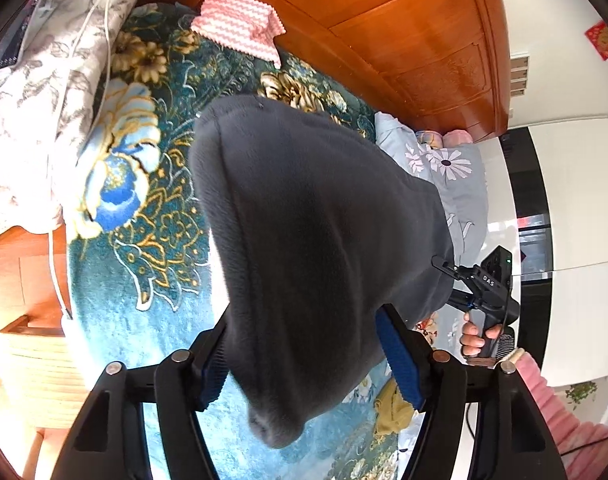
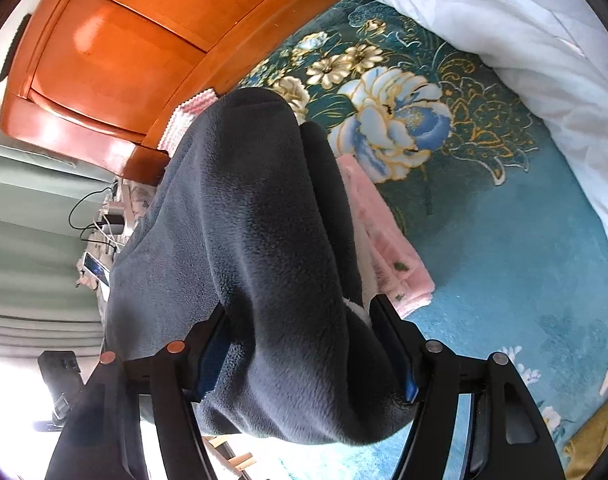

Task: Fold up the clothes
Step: 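Lower the jacket bundle onto the folded clothes stack with both grippers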

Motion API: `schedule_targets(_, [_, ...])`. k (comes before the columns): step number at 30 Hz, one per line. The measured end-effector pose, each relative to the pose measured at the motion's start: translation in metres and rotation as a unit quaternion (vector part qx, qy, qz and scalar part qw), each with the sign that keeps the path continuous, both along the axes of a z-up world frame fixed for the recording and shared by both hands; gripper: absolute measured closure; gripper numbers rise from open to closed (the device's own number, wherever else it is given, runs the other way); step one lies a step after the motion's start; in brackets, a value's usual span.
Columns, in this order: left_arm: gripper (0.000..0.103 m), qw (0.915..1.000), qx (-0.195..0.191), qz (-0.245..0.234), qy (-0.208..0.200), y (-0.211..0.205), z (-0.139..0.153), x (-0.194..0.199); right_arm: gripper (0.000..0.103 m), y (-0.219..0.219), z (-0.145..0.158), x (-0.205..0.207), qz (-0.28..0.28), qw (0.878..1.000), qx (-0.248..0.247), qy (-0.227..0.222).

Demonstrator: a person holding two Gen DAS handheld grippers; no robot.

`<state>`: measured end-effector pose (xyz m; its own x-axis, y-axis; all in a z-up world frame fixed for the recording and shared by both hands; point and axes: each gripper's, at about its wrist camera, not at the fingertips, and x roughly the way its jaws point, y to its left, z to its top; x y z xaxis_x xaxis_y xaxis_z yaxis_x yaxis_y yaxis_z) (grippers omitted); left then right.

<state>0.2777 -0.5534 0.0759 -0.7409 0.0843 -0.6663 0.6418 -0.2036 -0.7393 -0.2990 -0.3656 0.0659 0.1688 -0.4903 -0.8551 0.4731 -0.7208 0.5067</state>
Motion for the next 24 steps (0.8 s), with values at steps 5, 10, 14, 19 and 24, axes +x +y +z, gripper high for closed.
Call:
schedule_targets(5, [0.03, 0.9999, 0.01, 0.0, 0.003, -0.004, -0.005, 0.015, 0.033, -0.001, 0.007, 0.005, -0.009, 1.0, 0.017, 0.01])
schedule_targets(10, [0.03, 0.9999, 0.012, 0.002, 0.01, -0.009, -0.004, 0.021, 0.029, 0.01, 0.018, -0.003, -0.037, 0.999, 0.029, 0.021])
schedule_targets(14, [0.03, 1.0, 0.0, 0.0, 0.007, -0.012, 0.002, 0.023, 0.029, 0.021, 0.034, -0.013, -0.083, 0.995, 0.042, 0.046])
schedule_targets(19, [0.03, 0.9983, -0.052, 0.02, -0.019, -0.014, 0.027, 0.034, 0.029, 0.013, 0.075, -0.002, -0.106, 0.987, 0.033, 0.116])
schedule_targets(24, [0.03, 0.9897, -0.132, 0.013, -0.054, -0.006, 0.061, 0.022, 0.029, -0.033, 0.111, 0.05, -0.018, 0.981, 0.011, 0.195])
